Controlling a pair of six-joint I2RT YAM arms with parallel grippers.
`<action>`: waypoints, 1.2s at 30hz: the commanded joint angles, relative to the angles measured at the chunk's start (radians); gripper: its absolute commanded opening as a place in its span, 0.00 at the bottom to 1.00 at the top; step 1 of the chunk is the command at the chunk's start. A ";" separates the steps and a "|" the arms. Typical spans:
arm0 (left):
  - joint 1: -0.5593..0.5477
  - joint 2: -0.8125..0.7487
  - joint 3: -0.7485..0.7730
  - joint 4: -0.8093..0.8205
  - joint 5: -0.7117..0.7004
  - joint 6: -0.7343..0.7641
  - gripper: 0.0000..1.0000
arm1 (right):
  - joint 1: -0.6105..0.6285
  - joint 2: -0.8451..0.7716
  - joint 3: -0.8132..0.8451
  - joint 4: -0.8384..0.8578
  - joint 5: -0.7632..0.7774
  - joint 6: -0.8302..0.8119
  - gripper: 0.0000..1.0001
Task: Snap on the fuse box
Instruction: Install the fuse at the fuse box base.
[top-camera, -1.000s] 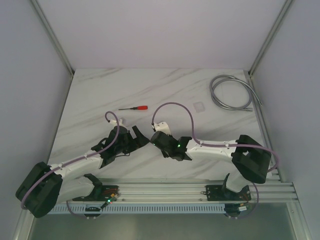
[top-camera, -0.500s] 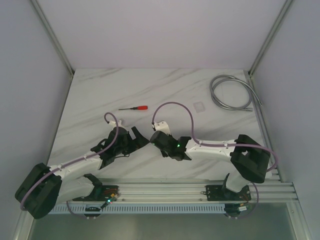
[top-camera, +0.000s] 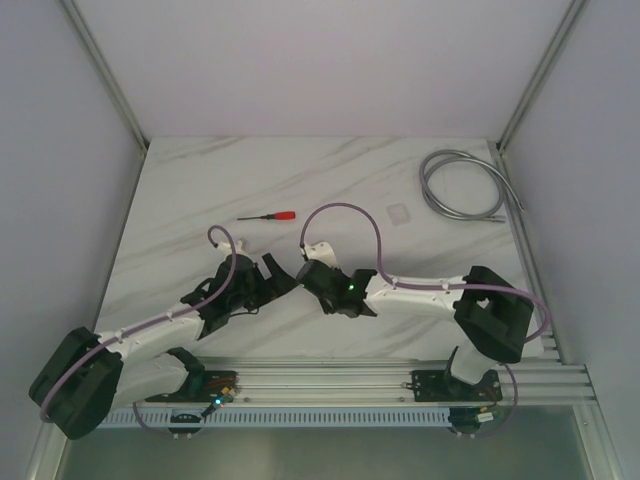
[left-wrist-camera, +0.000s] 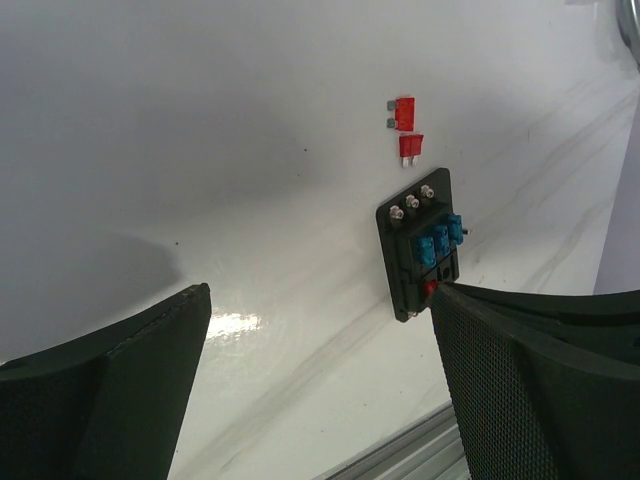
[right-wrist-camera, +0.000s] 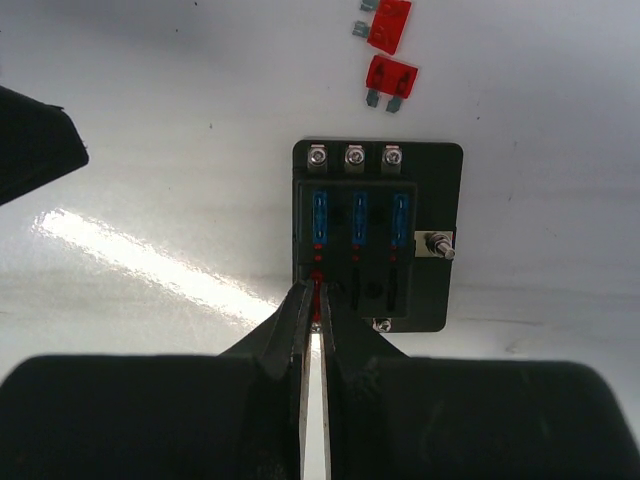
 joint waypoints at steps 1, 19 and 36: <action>0.005 -0.019 -0.018 -0.016 -0.013 -0.010 1.00 | 0.005 0.196 -0.062 -0.268 -0.165 0.039 0.00; 0.010 -0.080 -0.017 -0.048 -0.026 -0.005 1.00 | -0.003 0.090 0.113 -0.267 -0.124 0.075 0.13; 0.023 -0.112 0.012 -0.103 -0.052 0.035 1.00 | -0.038 -0.004 0.248 -0.239 -0.033 0.013 0.49</action>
